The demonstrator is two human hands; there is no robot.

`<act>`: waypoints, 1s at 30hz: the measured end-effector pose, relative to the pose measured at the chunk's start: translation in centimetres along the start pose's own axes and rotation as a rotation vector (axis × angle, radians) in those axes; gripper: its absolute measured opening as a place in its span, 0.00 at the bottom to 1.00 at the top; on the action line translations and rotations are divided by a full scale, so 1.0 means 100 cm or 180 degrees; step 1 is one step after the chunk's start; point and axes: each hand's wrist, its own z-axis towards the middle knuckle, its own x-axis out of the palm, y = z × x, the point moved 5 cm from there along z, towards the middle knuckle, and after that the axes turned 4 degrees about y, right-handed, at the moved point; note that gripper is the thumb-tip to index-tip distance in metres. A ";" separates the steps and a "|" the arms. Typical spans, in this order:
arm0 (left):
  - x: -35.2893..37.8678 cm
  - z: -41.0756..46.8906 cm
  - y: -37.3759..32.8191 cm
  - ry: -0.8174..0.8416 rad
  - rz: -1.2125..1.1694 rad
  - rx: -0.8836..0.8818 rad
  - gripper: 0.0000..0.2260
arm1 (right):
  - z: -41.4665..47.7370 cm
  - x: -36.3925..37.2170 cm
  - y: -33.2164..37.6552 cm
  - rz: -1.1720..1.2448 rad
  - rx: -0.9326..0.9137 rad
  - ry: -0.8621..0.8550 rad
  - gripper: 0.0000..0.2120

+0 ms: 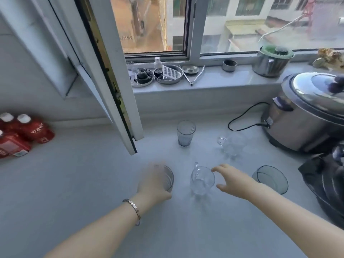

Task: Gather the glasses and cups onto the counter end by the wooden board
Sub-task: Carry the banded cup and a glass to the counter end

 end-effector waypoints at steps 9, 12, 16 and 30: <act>0.011 -0.065 0.009 -0.0673 -0.0700 -0.0927 0.39 | 0.056 -0.015 0.037 -0.2012 -0.2309 0.0869 0.44; 0.019 -0.094 0.006 -0.0864 -0.0947 -0.1294 0.41 | 0.061 -0.009 0.036 -0.2590 -0.2776 0.1069 0.44; 0.028 -0.132 0.004 -0.1024 -0.1196 -0.1689 0.42 | 0.069 -0.004 0.030 -0.2404 -0.2842 0.0960 0.39; 0.121 -0.349 0.041 -0.1791 -0.1850 -0.2816 0.44 | -0.052 0.058 0.147 -0.1585 -0.2949 0.0455 0.38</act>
